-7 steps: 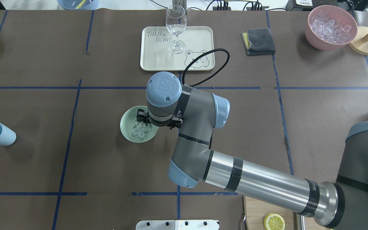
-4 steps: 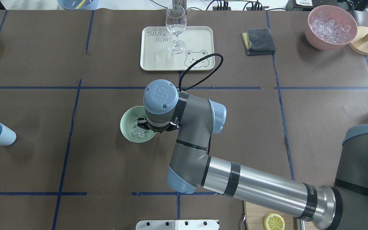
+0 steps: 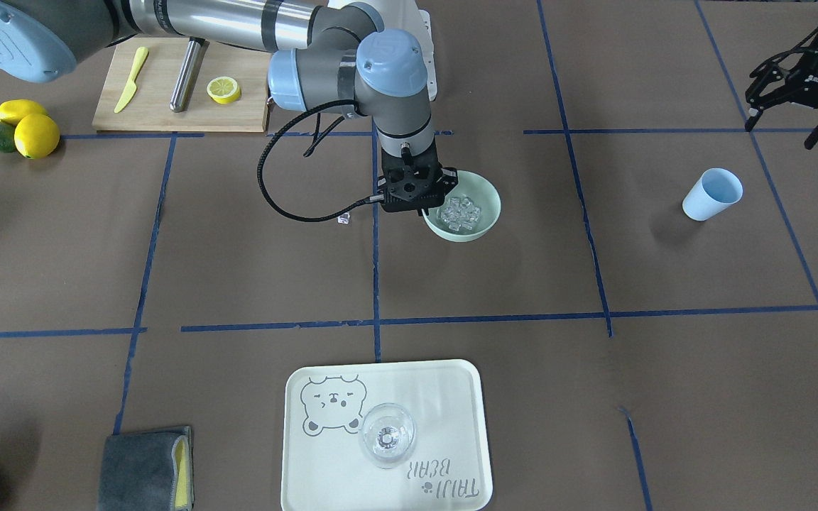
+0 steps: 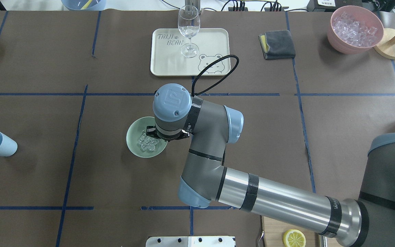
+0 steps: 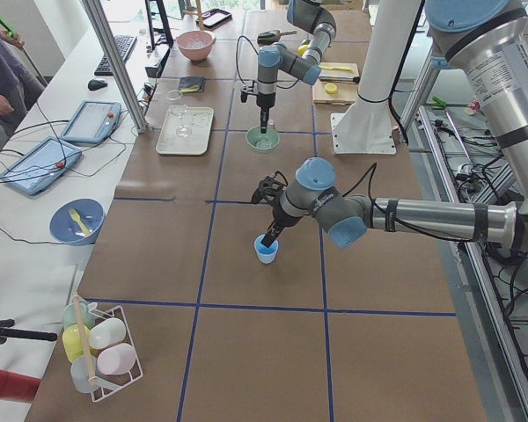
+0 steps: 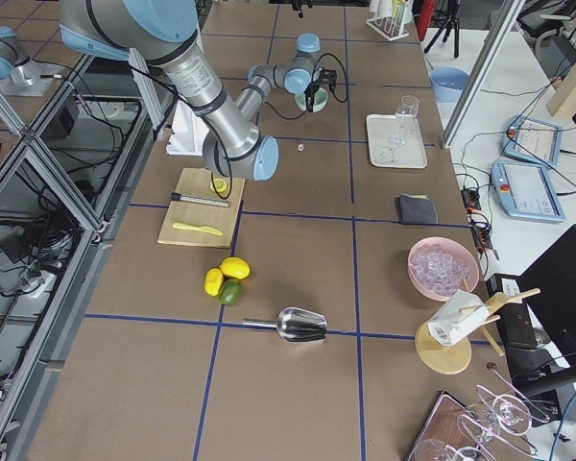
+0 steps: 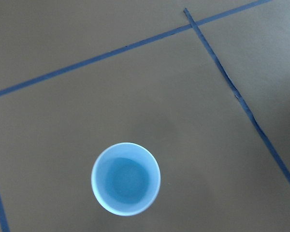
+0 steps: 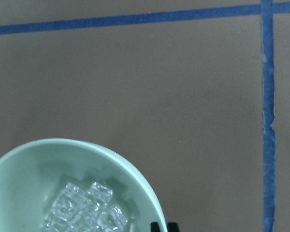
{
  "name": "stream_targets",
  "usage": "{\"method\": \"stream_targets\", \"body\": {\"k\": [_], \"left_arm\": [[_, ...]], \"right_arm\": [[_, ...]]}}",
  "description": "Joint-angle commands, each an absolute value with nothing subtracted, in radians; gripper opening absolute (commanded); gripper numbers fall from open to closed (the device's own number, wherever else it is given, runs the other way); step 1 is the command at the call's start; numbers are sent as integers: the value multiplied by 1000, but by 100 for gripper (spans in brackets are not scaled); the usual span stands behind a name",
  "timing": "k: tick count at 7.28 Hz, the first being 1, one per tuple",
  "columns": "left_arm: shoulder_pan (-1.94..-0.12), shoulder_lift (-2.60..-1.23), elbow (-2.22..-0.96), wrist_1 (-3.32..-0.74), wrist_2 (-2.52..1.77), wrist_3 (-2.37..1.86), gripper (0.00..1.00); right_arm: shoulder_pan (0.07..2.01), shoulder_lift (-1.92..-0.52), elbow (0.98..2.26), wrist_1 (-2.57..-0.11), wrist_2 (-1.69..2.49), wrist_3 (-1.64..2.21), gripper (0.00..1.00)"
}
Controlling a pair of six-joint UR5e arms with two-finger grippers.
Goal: Pour ice into bowl
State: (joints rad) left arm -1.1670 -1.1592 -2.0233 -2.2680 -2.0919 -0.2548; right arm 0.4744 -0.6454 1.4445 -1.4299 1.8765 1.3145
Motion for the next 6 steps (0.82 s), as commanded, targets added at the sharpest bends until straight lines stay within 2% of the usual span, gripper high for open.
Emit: {"method": "stream_targets", "body": {"k": [1,3,5,6], "left_arm": [[-1330,-1352,-1990,-1916,-2095,18,100],[-1359,-1512,-1903,-1740,-2097,35,100],[-1434,-1560,-1882,-1648,-2185,31,100],[-1477,-1592,-1832,-1614,-2292,34,100]], "right_arm": [[552,-696,1631,-1559,1922,1312,0],[644,-902,1893,-1681,1925,1164,0],[794,-1024,1998,-1770,2032,951,0],[854,-1079,2003,-1767,2072,874,0]]}}
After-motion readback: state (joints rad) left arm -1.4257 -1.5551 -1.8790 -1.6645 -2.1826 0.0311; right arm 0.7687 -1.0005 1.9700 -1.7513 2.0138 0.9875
